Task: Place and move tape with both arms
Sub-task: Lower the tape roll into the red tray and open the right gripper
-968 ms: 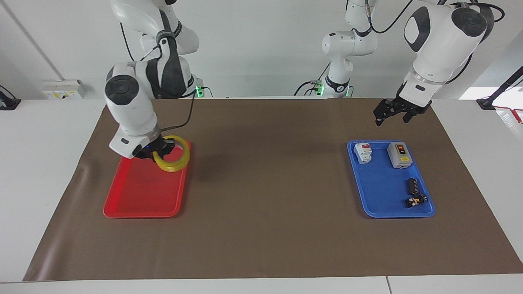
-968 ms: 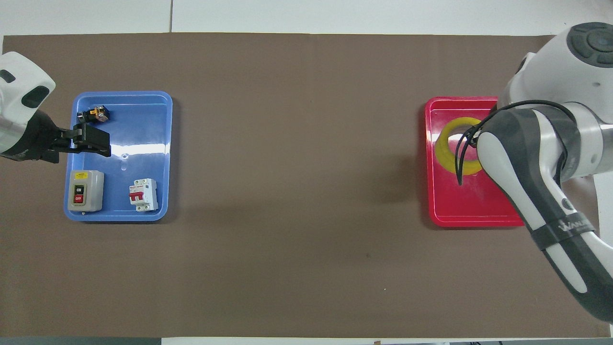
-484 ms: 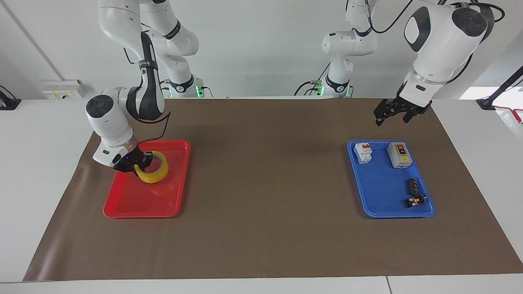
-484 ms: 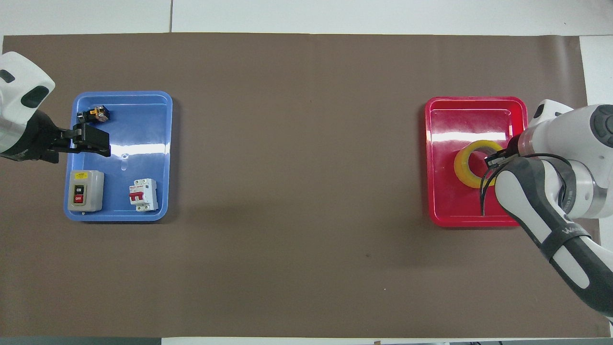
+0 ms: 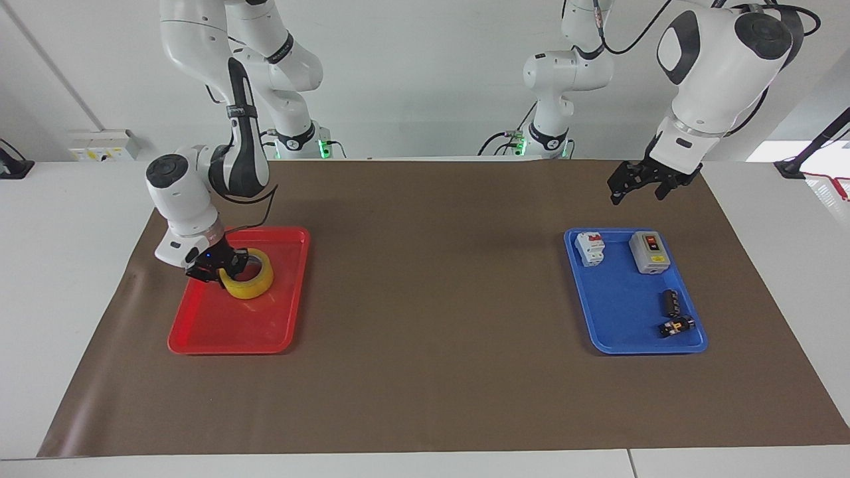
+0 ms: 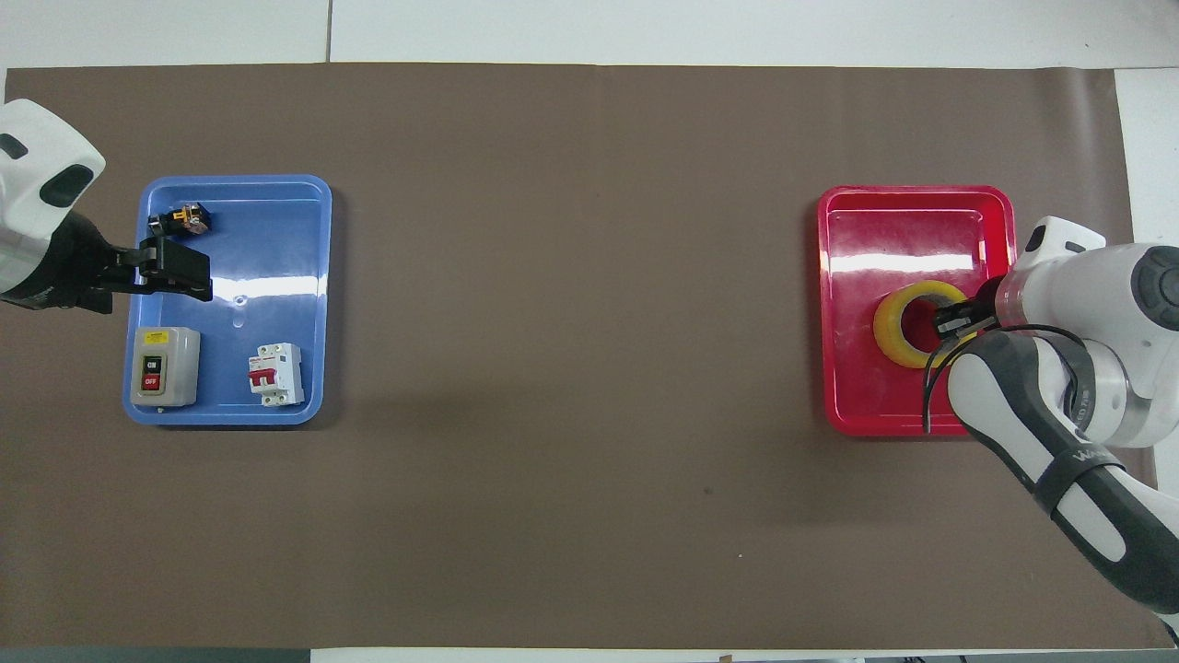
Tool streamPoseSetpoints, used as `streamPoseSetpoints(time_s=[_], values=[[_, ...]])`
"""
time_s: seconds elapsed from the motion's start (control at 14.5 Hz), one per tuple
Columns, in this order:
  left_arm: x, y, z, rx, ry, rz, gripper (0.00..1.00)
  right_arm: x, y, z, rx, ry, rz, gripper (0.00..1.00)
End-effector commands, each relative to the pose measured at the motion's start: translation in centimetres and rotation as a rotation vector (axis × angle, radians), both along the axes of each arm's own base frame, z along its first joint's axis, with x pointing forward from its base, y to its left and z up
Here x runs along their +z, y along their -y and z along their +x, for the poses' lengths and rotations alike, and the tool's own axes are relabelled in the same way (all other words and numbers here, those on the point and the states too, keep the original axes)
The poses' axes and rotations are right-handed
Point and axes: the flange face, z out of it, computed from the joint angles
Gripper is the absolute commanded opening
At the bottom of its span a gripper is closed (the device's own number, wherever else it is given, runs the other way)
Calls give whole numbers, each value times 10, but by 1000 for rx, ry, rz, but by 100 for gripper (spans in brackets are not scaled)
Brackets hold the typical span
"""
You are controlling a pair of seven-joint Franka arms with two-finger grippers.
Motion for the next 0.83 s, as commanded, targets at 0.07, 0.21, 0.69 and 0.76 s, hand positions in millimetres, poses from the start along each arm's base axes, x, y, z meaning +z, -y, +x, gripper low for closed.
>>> streamPoseSetpoints(time_s=[0.07, 0.21, 0.69, 0.76], values=[[1, -4, -4, 3, 10, -25, 100, 0, -1, 0, -29, 14, 18, 99], [1, -3, -4, 1, 10, -25, 100, 25, -4, 8, -55, -5, 21, 100], [1, -3, -4, 1, 10, -25, 100, 257, -33, 4, -297, -134, 8, 100], [1, -3, -4, 1, 10, -25, 100, 282, -34, -5, -339, -150, 8, 100]])
